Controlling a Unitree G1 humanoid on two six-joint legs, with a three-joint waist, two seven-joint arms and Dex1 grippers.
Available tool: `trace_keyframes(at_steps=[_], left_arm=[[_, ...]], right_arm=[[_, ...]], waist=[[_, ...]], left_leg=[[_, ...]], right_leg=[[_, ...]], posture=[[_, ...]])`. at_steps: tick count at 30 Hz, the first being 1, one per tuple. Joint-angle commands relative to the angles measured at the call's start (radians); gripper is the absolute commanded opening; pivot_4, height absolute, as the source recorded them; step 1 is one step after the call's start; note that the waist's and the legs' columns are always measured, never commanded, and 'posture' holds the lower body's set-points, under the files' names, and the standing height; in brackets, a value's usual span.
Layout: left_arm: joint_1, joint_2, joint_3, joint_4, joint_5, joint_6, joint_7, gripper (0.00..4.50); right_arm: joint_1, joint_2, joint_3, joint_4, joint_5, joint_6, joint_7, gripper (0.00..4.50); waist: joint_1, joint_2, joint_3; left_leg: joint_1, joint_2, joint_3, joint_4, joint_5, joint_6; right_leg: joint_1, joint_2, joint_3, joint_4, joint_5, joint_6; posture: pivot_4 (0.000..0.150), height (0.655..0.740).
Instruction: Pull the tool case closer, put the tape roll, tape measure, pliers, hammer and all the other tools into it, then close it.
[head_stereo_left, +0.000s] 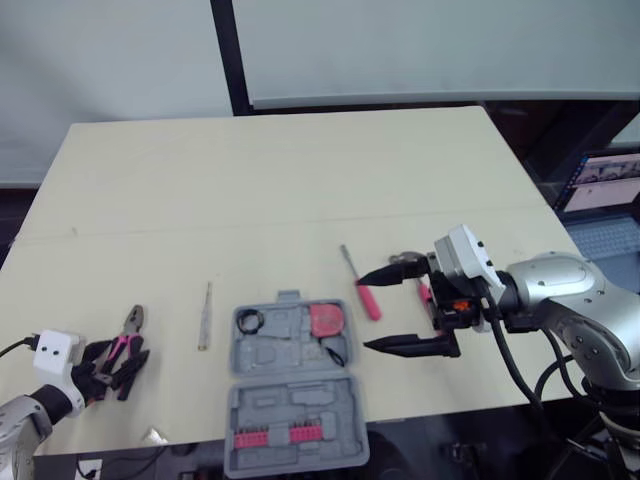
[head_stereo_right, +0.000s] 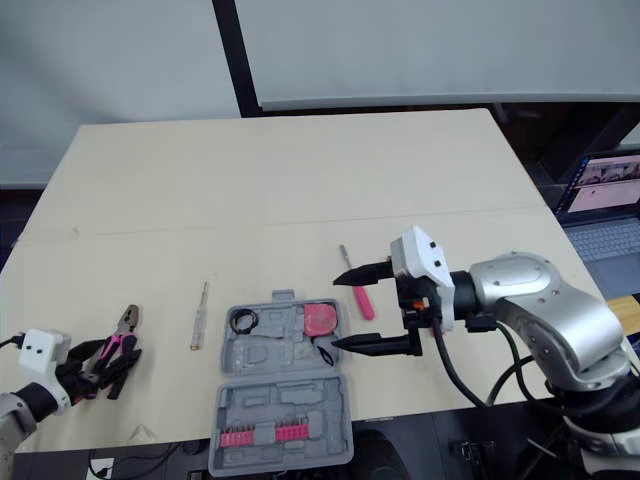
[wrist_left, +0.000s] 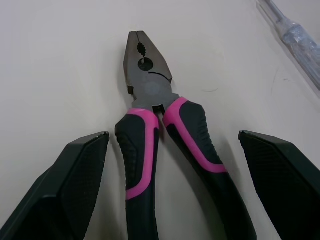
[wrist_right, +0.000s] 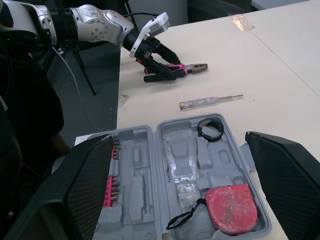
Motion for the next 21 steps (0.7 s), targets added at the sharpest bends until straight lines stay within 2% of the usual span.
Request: trace_keyframes(at_steps=[1,17,20,21], left_arm=[[0.007,-0.011,0.009,-0.020,-0.001,-0.012,0.027,4.50],[-0.011,-0.041,-0.016,-0.018,-0.009,0.010,0.067,4.50],[-0.007,-0.047,-0.017,-0.020,-0.007,0.005,0.072,3.63],[-0.006,-0.049,-0.017,-0.020,-0.006,0.003,0.074,3.13]], right_arm=[[-0.003,-0.009,-0.014,-0.017,0.014,0.001,0.003,4.43],[-0.011,-0.007,-0.009,-0.012,0.007,-0.007,0.007,4.43],[-0.013,-0.007,-0.013,-0.017,0.012,-0.005,0.007,4.50],[-0.015,-0.007,-0.015,-0.016,0.015,-0.004,0.007,4.50]], waist=[[0.001,0.000,0.000],[0.003,0.000,0.000],[0.003,0.000,0.000],[0.003,0.000,0.000]], left_leg=[[0.000,0.000,0.000,0.000,0.000,0.000],[0.001,0.000,0.000,0.001,0.002,0.000],[0.001,0.000,0.000,0.001,0.002,0.000],[0.001,0.000,0.000,0.001,0.002,0.000]], right_leg=[[0.000,0.000,0.000,0.000,0.000,0.000],[0.000,0.000,0.000,0.003,0.000,0.000],[0.000,0.000,0.000,0.004,0.000,0.000],[0.000,0.000,0.000,0.004,0.000,0.000]], posture=[[0.150,0.7400],[0.150,0.7400],[0.150,0.7400],[0.150,0.7400]])
